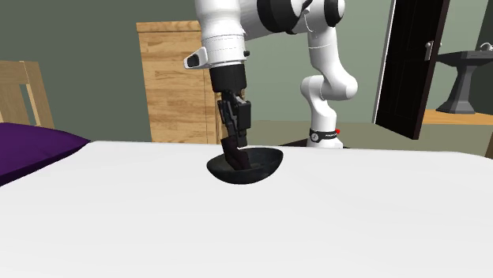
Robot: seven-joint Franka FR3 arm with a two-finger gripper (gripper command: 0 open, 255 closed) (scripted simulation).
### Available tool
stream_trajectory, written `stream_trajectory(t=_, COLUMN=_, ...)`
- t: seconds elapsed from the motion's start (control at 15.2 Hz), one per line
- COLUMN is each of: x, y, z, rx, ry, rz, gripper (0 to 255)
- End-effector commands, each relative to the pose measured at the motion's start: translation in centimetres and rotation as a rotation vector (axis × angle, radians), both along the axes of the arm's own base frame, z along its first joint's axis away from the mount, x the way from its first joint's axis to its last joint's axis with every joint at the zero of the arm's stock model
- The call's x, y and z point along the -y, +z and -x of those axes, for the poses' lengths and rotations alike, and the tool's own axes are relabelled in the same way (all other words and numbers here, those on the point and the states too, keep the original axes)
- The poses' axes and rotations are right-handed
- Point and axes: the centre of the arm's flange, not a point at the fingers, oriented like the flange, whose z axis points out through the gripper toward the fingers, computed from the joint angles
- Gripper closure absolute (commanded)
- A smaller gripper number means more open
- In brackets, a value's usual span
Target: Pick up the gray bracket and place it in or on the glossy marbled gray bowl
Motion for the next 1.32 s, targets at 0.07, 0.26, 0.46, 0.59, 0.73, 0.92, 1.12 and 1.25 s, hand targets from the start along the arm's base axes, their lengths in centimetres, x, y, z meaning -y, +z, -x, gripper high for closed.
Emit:
stream_trajectory(t=0.07, x=0.0, y=-0.6, z=0.1, rx=-0.011, ry=0.001, rz=0.002, gripper=255)
stream_trajectory(t=0.26, x=0.0, y=-0.6, z=0.1, rx=-0.011, ry=0.000, rz=0.002, gripper=0)
stream_trajectory(t=0.46, x=0.0, y=-0.7, z=0.2, rx=-0.011, ry=0.000, rz=0.002, gripper=0)
stream_trajectory(t=0.59, x=0.0, y=-0.6, z=0.1, rx=-0.011, ry=0.001, rz=0.002, gripper=0)
stream_trajectory(t=0.73, x=0.2, y=2.0, z=-0.2, rx=-0.011, ry=0.001, rz=0.002, gripper=0)
stream_trajectory(t=0.92, x=0.4, y=4.3, z=-0.5, rx=-0.011, ry=0.001, rz=0.002, gripper=0)
stream_trajectory(t=1.12, x=0.4, y=4.3, z=-0.5, rx=-0.011, ry=0.001, rz=0.002, gripper=0)
stream_trajectory(t=1.25, x=0.4, y=4.3, z=-0.5, rx=-0.011, ry=0.001, rz=0.002, gripper=0)
